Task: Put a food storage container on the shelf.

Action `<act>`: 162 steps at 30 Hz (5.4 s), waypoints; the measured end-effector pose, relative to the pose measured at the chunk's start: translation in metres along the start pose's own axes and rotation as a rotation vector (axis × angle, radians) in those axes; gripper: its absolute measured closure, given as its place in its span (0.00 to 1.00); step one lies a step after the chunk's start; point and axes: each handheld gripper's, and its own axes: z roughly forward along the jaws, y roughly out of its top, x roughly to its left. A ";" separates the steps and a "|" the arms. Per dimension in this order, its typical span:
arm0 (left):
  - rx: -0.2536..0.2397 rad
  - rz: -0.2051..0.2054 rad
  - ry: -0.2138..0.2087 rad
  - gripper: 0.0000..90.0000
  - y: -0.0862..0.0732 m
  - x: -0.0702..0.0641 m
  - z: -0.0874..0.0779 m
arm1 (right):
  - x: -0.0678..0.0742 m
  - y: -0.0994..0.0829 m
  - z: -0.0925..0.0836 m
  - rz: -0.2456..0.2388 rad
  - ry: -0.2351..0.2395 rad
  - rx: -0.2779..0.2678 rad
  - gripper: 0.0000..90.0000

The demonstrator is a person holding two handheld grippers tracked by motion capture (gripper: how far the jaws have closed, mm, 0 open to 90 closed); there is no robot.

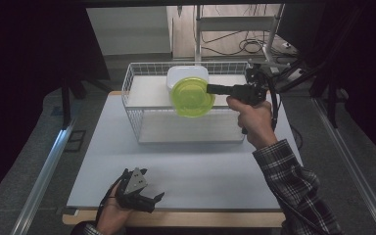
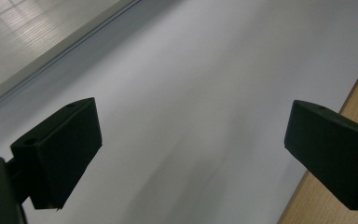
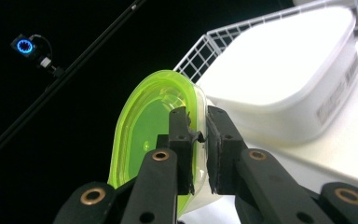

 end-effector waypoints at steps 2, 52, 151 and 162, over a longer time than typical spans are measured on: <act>0.000 0.000 -0.001 0.04 0.000 0.000 0.000 | 0.001 0.006 0.002 0.002 -0.010 -0.015 0.90; 0.023 0.007 -0.024 0.04 -0.001 -0.001 0.003 | -0.007 0.063 0.057 0.041 -0.279 -0.107 0.83; 0.032 0.007 -0.015 0.03 -0.002 -0.001 0.005 | -0.027 -0.087 0.016 -0.430 -0.234 0.127 0.04; 0.035 0.008 -0.016 0.03 -0.002 -0.001 0.006 | -0.042 -0.118 0.005 -0.448 -0.257 0.152 0.02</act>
